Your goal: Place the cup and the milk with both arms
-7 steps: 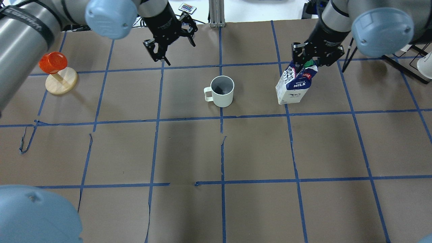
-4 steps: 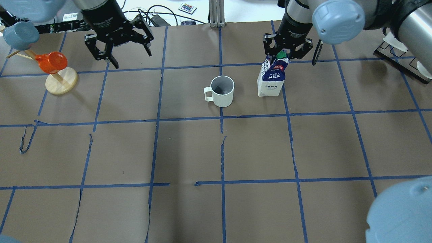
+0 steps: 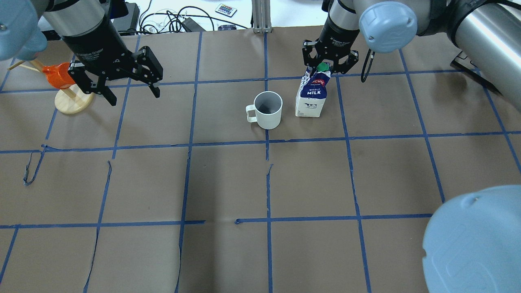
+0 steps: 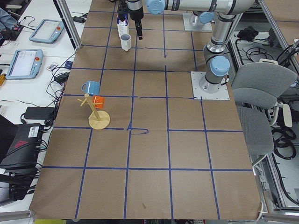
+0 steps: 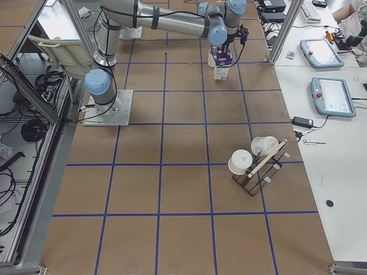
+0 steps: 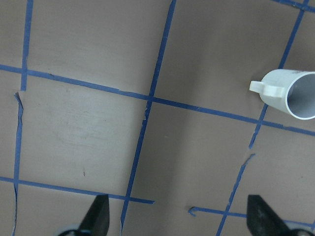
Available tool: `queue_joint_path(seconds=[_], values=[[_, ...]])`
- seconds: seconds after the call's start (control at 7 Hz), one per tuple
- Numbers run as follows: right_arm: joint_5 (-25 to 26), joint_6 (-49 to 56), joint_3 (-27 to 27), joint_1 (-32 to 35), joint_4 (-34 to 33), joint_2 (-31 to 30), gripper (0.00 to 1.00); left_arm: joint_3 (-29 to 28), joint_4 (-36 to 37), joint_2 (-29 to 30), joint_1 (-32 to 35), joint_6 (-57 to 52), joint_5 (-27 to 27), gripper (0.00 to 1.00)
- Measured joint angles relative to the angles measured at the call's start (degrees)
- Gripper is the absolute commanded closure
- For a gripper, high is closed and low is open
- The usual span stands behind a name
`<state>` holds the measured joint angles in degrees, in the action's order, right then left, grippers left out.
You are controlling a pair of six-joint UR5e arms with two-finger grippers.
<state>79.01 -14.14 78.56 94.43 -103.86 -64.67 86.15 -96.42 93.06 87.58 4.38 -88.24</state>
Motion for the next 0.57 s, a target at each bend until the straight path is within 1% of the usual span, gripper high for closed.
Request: queue_joint_path(seconds=[0.14,0.29,0.43,0.57], values=[[0.05,-0.81,-0.18,1.06,-0.07,0.61,0.95,3.73,4.60,-1.78,-0.13,-0.92,-0.37,0.00],[0.20,-1.14,-0.38,1.76,-0.08,1.00,0.94,6.16,9.29,-2.74,-0.27,-1.50,-0.30,0.00],[0.29,-1.21,-0.46,2.16,-0.05,1.15,0.93,7.04,11.72,-2.94,-0.15,-1.85,-0.25,0.00],[0.36,-1.15,-0.48,2.47,-0.05,1.22,0.90,7.25,12.58,-2.85,0.04,-2.03,-0.21,0.00]])
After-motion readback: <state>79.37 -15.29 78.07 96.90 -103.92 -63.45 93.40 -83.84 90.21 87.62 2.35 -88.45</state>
